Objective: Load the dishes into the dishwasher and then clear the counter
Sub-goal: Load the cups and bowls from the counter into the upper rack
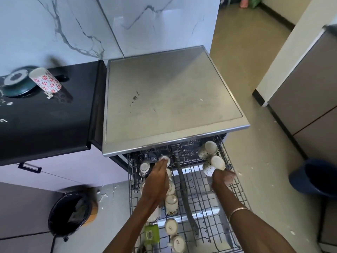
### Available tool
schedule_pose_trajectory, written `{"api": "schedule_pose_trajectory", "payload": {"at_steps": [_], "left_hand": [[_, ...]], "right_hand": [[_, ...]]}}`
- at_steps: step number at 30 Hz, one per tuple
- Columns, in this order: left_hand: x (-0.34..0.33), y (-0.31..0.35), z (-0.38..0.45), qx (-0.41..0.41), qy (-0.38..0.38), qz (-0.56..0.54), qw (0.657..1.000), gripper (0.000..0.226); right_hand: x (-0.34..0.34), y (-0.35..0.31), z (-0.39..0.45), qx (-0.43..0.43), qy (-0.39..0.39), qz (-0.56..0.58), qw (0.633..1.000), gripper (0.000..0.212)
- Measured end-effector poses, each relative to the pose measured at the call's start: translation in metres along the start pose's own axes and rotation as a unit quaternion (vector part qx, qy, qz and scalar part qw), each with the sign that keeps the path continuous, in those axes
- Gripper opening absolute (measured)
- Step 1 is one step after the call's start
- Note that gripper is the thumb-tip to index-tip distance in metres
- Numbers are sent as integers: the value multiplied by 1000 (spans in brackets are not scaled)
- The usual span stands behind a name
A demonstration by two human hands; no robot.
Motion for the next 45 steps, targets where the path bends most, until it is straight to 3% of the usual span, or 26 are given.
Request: {"api": "schedule_pose_trajectory", "payload": {"at_steps": [3, 9, 14, 19, 24, 27, 32, 36, 39, 42, 45], "left_hand": [[16, 14, 0, -4, 1, 6, 1000, 50], [81, -2, 0, 6, 51, 32, 998, 50], [156, -50, 1, 56, 111, 71, 990, 47], [211, -134, 9, 88, 112, 94, 985, 45], [255, -238, 1, 120, 118, 106, 980, 60], [281, -294, -9, 149, 113, 112, 976, 55], [316, -364, -27, 190, 131, 107, 967, 56], [323, -404, -30, 204, 135, 118, 962, 57], [324, -414, -24, 202, 138, 103, 964, 62], [330, -420, -19, 202, 152, 78, 964, 69], [333, -422, -17, 210, 158, 74, 962, 61]], "right_hand": [[17, -22, -33, 43, 39, 130, 990, 26], [22, -111, -152, 232, 0, 203, 951, 20], [-37, -161, -240, 350, -101, 113, 924, 27], [-125, -177, -333, 416, -175, -18, 892, 29], [-230, -179, -450, 545, -232, -168, 788, 35], [-284, -174, -523, 592, -248, -220, 734, 36], [-368, -160, -610, 613, -287, -282, 680, 54], [-422, -154, -672, 630, -319, -301, 640, 85], [-458, -154, -702, 657, -309, -305, 617, 101], [-493, -150, -724, 696, -274, -319, 582, 102], [-519, -149, -734, 724, -236, -344, 549, 97]]}}
Point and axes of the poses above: each hand's wrist, its own z-axis towards the middle knuckle, its own x-axis out of the back of the hand, y = z × x, the point moved 7 cm from there along z, towards the middle knuckle, and after that the axes turned 15 degrees about -x, right-handed, at the moved point
